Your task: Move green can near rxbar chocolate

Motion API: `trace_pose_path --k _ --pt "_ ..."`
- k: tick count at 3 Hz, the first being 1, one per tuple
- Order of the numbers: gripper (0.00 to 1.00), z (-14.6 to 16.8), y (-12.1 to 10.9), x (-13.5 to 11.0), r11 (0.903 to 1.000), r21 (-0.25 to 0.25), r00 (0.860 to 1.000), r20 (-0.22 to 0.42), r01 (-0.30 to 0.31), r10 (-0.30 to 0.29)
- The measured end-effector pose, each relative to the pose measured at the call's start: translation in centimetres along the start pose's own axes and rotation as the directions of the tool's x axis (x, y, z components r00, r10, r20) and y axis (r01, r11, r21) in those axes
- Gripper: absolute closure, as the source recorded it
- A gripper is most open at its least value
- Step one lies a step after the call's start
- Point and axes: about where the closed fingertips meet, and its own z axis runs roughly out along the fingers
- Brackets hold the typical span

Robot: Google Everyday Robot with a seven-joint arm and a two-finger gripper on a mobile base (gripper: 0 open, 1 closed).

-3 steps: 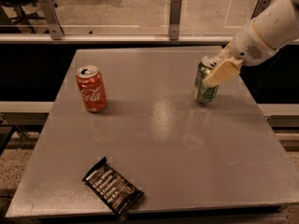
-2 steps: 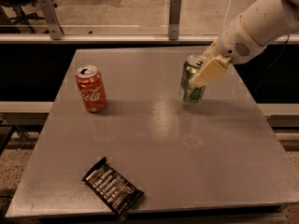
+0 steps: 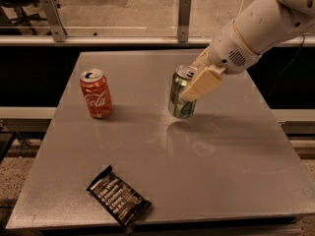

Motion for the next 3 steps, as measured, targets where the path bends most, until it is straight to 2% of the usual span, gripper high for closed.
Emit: trace_pose_path --k 1,2,3 --pt "1.0 0.6 1.5 -0.4 0.9989 -0.021 0.999 -0.003 0.041 -0.042" --pt "1.0 0.6 2.0 -0.6 0.9984 -0.029 0.999 -0.001 0.049 -0.049" --pt "1.0 0.6 4.3 -1.7 0.9939 -0.068 0.996 0.007 0.087 -0.087"
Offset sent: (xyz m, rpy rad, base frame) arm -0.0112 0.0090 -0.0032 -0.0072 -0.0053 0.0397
